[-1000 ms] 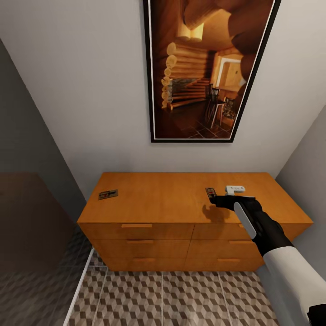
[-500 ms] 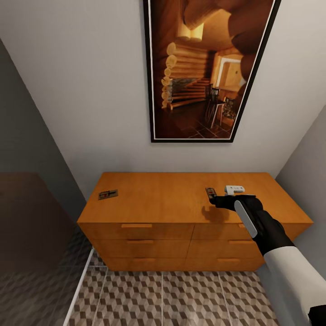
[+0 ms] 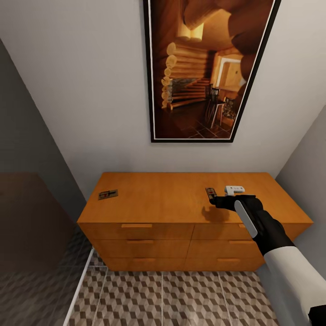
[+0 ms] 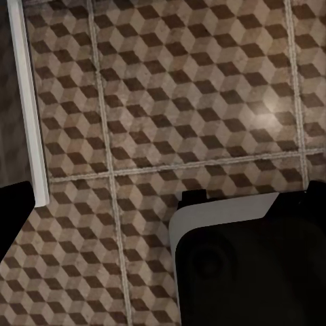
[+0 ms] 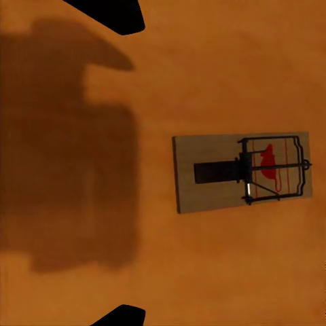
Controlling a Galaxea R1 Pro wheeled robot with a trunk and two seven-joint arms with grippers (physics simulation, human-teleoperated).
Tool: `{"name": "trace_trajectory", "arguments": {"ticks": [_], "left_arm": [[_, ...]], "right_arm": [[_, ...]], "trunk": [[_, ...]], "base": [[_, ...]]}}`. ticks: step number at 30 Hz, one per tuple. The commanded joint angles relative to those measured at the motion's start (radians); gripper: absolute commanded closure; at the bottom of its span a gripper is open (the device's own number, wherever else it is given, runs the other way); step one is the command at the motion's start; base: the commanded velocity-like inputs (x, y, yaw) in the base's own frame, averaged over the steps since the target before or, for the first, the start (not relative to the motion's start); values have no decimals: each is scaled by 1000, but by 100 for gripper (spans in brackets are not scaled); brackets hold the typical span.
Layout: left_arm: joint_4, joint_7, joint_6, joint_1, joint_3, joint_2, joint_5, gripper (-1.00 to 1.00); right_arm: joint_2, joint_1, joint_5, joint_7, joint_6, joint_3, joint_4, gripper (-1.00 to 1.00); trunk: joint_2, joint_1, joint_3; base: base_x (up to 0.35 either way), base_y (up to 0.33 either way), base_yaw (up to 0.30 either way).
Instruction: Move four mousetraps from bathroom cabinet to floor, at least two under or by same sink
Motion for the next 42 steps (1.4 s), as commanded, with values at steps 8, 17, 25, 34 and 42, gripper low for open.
{"name": "trace_trajectory", "arguments": {"ticks": [8, 17, 25, 34, 42], "left_arm": [[4, 3, -7, -2, -9, -1, 6, -100], [4, 3, -7, -2, -9, -1, 6, -100], [4, 3, -7, -2, -9, -1, 6, -100], [5, 3, -7, -2, -9, -1, 6, -100], [5, 3, -7, -2, -9, -1, 6, -100]], "right_arm": [[-1, -1, -10, -10, 3, 4, -1, -100], [-1, -1, -9, -11, 3, 4, -1, -100], [-1, -1, -9, -10, 3, 4, -1, -100], [-1, 0, -10, -10, 2, 3, -1, -100], [-1, -1, -10, -10, 2, 3, -1, -100]], "trunk": [[-2, 1, -2], [-2, 1, -2], [-2, 1, -2], [-2, 1, -2], [-2, 1, -2]], "base": [[10, 0, 0], [40, 0, 0], [5, 0, 0], [0, 0, 0], [1, 0, 0]]}}
